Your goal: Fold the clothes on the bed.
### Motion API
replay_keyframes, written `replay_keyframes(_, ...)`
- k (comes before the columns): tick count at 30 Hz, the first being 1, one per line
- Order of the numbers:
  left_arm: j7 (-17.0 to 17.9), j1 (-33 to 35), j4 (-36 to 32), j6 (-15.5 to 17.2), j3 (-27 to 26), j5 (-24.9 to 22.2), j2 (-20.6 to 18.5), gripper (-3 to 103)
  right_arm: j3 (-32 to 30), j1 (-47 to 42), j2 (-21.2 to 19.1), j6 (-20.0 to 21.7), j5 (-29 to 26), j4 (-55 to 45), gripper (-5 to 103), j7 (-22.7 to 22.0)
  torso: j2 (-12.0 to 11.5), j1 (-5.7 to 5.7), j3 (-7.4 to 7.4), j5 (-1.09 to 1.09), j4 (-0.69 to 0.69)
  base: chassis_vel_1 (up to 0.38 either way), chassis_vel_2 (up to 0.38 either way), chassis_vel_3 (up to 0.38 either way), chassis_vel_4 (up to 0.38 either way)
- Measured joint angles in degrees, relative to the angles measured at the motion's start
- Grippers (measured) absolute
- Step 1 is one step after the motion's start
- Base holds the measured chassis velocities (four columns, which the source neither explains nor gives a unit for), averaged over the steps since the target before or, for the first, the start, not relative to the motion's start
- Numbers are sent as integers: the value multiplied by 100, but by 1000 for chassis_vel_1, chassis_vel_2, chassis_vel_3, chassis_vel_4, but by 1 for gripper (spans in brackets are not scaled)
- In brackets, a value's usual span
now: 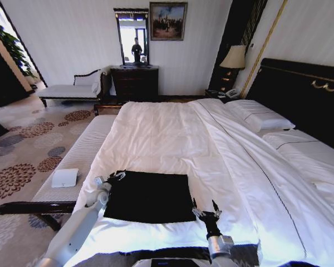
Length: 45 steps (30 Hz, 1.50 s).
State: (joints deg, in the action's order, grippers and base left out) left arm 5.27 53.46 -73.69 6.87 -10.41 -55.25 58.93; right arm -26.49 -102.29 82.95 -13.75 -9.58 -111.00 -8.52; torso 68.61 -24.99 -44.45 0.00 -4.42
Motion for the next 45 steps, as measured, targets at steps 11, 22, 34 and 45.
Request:
replay_keyframes(11, -13, -39, 29, -34, 107, 108, 77, 58, 4, 6, 26, 50, -52, -64, 100, -14, 0, 0, 0, 0, 0, 0, 0, 0, 0)
replay_keyframes(22, 6, 21, -2, -72, 77, 180, 81, 19, -24, -17, 4, 56, -79, -117, 100, -26, 0, 0, 0, -1, 0, 0, 0, 0, 0)
replay_keyframes(34, 125, 213, -361, -180, -129, 221, 33, 1, 54, 115, -170, 363, -596, -242, 100, -204, 0, 0, 0, -1, -2, 0, 0, 0, 0)
replay_keyframes(45, 379, 654, -1194, -128, -483, 186, -37, 1, 175, 1567, -983, 1787, -3378, 28, 100, -647, 1, 0, 0, 0, -1, 0, 0, 0, 0)
